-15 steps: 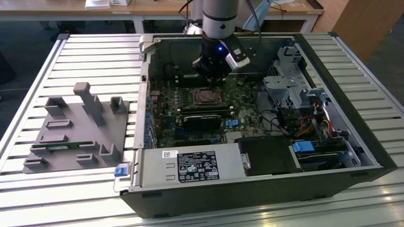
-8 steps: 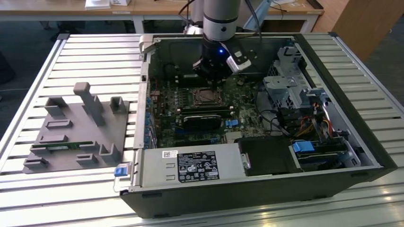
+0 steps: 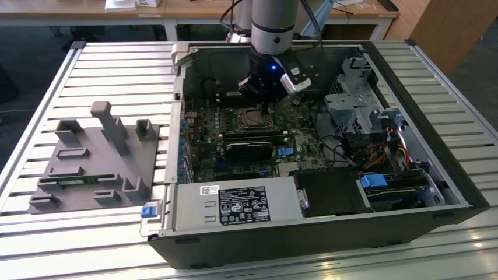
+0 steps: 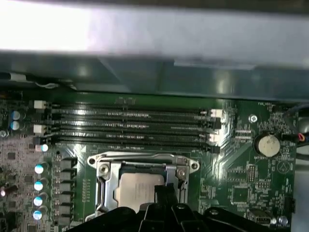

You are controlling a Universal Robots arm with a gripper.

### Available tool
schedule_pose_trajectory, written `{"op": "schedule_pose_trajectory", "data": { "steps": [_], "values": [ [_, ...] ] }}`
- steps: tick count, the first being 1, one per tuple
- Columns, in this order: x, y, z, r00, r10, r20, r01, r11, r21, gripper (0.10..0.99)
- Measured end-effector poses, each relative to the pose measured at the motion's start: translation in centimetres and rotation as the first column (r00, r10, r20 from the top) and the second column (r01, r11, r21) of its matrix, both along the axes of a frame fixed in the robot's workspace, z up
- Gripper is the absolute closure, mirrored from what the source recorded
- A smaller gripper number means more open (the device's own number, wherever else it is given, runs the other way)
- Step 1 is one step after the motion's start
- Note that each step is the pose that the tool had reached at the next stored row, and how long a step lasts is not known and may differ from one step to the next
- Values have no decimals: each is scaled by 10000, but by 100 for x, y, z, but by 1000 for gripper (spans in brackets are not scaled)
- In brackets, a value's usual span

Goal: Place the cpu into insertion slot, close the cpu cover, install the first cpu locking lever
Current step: 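Install the first cpu locking lever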

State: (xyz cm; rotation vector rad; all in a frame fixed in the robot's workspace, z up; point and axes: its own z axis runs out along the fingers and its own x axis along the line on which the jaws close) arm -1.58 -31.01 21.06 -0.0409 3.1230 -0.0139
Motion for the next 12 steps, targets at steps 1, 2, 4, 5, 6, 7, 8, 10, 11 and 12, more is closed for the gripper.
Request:
{"op": "schedule_pose_trajectory", "data": {
  "steps": [1, 2, 4, 5, 6, 7, 8, 10, 11, 12],
  "values": [
    [0, -10, 0, 10000, 0, 0, 0, 10000, 0, 980],
    [0, -17, 0, 10000, 0, 0, 0, 10000, 0, 980],
    [0, -22, 9, 10000, -1, -1, 1, 10000, -1, 980],
    [0, -22, 25, 10000, -1, -1, 1, 10000, 3, 980],
    [0, -22, 53, 10000, 0, 2, 0, 10000, 18, 980],
    [0, -22, 94, 10000, 0, 0, 0, 10000, 28, 980],
    [0, -22, 137, 10000, 0, 1, 0, 10000, 42, 980],
    [-1, -22, 227, 10000, -1, 0, 1, 10000, 62, 980],
    [-1, -22, 264, 10000, 0, 0, 0, 10000, 79, 980],
    [-1, -23, 294, 10000, 1, 0, -1, 9999, 105, 980]
  ]
}}
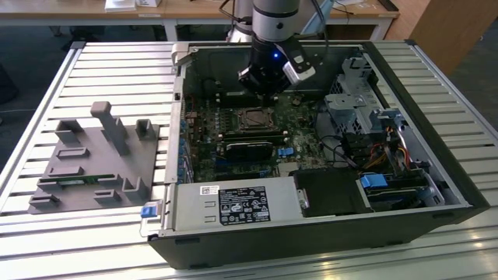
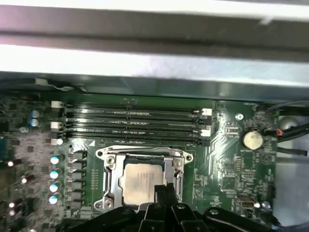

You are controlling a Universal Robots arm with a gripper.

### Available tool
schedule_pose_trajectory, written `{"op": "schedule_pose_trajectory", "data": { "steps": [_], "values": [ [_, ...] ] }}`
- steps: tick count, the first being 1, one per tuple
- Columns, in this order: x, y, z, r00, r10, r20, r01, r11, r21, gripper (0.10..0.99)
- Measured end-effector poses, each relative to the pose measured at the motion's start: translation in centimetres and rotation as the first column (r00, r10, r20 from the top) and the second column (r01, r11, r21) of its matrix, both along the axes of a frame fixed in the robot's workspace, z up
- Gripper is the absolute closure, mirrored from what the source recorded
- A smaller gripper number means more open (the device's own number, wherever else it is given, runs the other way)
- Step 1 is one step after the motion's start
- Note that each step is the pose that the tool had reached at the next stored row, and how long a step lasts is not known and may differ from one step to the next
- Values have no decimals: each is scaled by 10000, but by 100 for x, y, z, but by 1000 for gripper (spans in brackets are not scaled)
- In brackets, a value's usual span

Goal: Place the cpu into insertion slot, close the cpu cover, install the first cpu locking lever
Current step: 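Install the first cpu locking lever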

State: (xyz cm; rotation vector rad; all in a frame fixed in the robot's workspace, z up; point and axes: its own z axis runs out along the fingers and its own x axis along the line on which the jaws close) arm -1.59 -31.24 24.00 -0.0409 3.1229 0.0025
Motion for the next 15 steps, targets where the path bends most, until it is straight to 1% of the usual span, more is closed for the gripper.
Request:
{"op": "schedule_pose_trajectory", "data": {
  "steps": [2, 4, 5, 8, 15],
  "values": [
    [-1, -2, 46, 10000, 0, 0, 0, 10000, 42, 980],
    [-7, -15, 53, 10000, -1, 2, 1, 10000, 51, 980],
    [-12, -32, 54, 10000, 0, 0, 0, 10000, 49, 980],
    [-35, -93, 53, 10000, 0, 1, 0, 10000, 51, 980],
    [-64, -263, 53, 10000, -1, 1, 1, 10000, 56, 980]
  ]
}}
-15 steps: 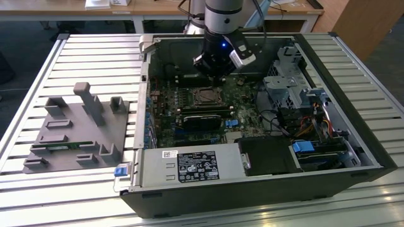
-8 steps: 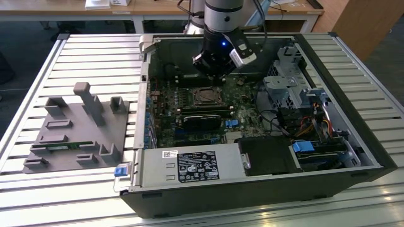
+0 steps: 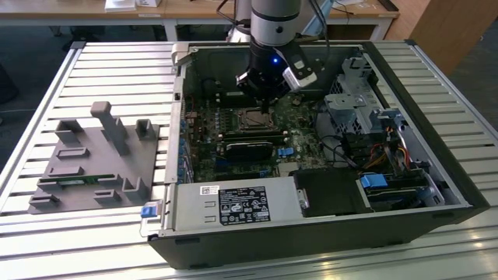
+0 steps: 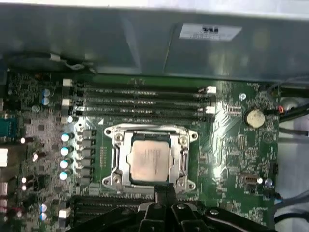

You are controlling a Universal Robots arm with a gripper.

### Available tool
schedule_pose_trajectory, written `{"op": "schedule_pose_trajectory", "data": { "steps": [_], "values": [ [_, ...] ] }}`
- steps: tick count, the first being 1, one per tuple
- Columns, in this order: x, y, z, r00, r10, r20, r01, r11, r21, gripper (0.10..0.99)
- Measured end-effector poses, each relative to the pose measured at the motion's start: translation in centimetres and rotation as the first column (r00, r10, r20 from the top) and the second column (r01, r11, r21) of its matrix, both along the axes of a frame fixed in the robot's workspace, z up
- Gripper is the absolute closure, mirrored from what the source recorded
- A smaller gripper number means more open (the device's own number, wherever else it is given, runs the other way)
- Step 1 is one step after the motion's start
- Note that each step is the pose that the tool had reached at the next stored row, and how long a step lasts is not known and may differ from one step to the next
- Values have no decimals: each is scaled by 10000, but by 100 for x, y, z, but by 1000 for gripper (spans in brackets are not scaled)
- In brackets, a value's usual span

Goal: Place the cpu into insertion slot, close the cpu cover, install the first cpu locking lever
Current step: 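Install the first cpu locking lever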

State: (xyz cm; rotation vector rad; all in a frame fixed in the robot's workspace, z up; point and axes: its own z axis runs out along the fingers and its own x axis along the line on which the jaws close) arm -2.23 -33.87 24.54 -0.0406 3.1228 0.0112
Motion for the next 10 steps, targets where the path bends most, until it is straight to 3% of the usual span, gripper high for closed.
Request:
{"op": "schedule_pose_trajectory", "data": {
  "steps": [7, 10],
  "values": [
    [-4, -144, 0, 10000, 1, -1, -1, 10000, 3, 980],
    [-4, -208, 0, 10000, 0, 0, 0, 9999, 102, 980]
  ]
}}
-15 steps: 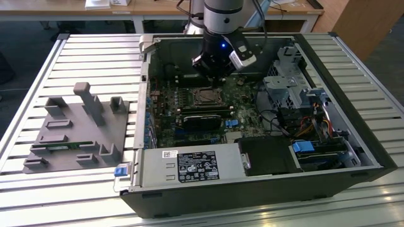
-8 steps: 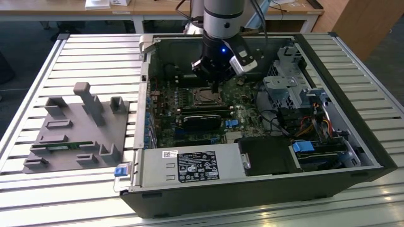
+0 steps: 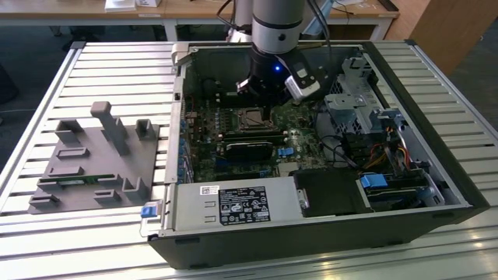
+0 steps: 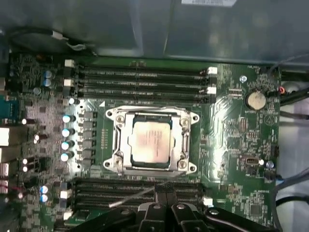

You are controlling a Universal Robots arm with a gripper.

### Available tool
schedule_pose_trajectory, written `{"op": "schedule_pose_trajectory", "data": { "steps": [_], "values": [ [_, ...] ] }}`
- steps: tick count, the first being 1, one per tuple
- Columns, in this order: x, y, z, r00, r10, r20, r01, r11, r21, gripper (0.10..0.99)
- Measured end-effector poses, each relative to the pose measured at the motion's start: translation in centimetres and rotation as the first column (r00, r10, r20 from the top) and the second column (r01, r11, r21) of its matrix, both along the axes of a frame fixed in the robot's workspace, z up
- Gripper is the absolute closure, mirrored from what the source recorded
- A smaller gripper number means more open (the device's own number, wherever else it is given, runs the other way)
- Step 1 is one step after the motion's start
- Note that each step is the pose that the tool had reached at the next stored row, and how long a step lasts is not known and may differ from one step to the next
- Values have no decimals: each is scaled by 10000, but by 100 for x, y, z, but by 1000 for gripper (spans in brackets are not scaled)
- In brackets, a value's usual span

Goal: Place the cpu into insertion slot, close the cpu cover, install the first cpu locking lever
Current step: 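Install the first cpu locking lever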

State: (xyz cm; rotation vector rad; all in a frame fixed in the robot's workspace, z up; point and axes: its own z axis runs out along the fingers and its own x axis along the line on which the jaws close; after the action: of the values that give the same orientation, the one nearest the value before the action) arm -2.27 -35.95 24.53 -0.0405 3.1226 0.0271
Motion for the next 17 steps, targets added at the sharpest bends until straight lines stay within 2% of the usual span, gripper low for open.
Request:
{"op": "schedule_pose_trajectory", "data": {
  "steps": [3, 5, 12, 17],
  "values": [
    [0, -19, 0, 10000, 0, -1, 0, 9991, 428, 980],
    [0, -26, 0, 10000, 1, 0, -1, 9982, 594, 980],
    [-4, -129, -16, 10000, 1, -1, 0, 9982, 605, 980],
    [-37, -142, -33, 10000, 1, -1, -1, 9982, 605, 980]
  ]
}}
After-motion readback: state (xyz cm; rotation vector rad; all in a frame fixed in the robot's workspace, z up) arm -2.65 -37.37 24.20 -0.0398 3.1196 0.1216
